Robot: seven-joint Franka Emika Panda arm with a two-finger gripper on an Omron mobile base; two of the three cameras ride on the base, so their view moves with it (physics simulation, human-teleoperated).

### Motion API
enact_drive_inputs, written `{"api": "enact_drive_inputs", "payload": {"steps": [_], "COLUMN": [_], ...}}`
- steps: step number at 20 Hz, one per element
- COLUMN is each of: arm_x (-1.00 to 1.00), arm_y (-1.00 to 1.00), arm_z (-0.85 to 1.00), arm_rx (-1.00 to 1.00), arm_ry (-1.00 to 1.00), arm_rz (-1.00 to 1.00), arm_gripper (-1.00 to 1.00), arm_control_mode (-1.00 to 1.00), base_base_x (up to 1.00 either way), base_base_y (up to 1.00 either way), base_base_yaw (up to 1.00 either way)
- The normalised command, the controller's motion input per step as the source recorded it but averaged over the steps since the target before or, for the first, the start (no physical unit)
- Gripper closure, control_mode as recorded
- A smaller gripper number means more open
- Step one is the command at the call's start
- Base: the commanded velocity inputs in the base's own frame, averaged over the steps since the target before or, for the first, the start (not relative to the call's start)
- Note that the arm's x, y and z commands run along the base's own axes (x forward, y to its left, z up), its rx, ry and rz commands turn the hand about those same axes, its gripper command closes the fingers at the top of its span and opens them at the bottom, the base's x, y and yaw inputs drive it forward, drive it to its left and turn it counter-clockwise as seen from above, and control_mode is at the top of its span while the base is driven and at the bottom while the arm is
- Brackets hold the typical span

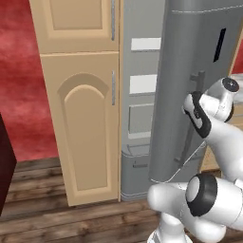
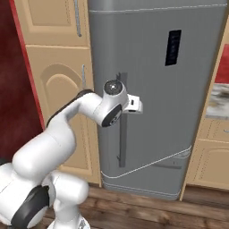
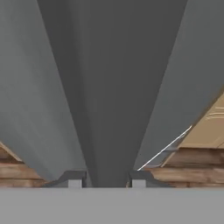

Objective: Retrieve the apple and pear from the fridge and place them into the bowl on the dining table.

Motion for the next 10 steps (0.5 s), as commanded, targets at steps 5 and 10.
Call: {"api": "enact_drive_inputs", "payload": {"steps": [5,10], "arm_x": [-1.00,-1.00], "arm_y": [-0.99,-0.75], "arm_z": [0.42,0.58], "arm_rx": [0.00,0.00], "arm_ry": [0.03,0.00], "arm_rz": [0.00,0.00], "arm_gripper": [-1.00,-1.00], "arm_control_mode": [-1.00,-1.00], "base_base_x": [0.00,0.00], "base_base_y": [0.00,0.00], "base_base_yaw": [0.00,0.00]}}
